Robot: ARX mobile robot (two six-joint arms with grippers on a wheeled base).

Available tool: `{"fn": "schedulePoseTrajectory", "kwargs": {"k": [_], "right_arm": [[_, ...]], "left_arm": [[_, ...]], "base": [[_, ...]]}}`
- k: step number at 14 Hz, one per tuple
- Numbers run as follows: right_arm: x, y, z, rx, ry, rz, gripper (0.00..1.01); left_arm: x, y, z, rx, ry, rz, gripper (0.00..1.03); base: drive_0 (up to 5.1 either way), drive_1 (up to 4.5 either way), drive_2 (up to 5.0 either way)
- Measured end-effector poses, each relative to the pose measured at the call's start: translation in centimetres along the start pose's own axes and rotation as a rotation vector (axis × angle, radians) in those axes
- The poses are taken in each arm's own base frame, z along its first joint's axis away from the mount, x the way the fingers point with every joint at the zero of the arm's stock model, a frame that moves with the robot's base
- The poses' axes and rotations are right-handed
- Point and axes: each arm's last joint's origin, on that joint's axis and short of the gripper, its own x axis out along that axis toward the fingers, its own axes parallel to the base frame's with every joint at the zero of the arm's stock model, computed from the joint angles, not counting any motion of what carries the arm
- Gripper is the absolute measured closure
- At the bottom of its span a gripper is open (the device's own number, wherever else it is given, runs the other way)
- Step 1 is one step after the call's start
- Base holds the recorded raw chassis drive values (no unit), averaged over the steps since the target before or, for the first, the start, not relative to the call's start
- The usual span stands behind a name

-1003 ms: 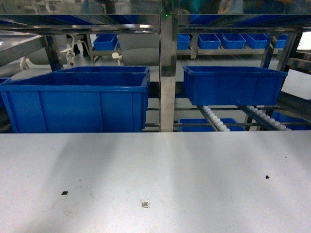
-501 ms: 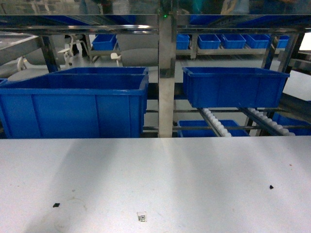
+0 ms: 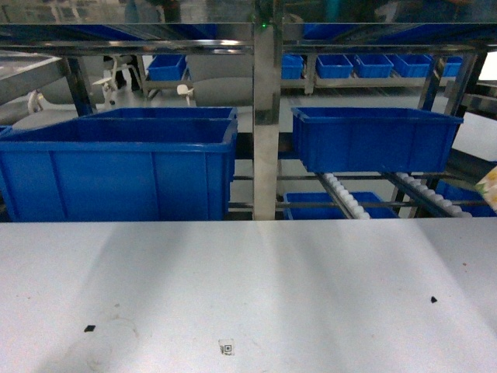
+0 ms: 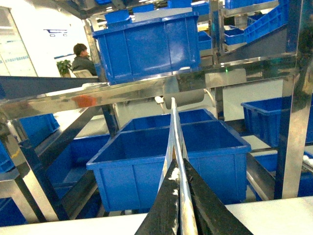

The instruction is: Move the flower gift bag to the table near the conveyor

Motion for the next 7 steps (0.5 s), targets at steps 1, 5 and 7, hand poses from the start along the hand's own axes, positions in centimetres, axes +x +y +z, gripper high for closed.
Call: {"fn": "schedulePoseTrajectory", "kwargs": {"k": [1, 5, 7], "right_arm": [[1.8, 0.3, -1.0, -0.004, 0.035, 0.024, 0.98], [4.8, 0.3, -6.1, 0.001, 0.203, 0.036, 0.98], [5.7, 0.4, -7.3, 0.003, 0.245, 0.037, 0.98]], "left_arm": [[0.0, 0.0, 0.0, 0.000, 0.000, 0.000, 1.01], [0.0, 0.0, 0.0, 0.000, 0.000, 0.000, 1.01], [0.0, 0.0, 0.0, 0.000, 0.000, 0.000, 1.01]], "base": [[0.0, 0.00, 0.0], [0.0, 0.00, 0.0], [0.0, 0.00, 0.0]]}}
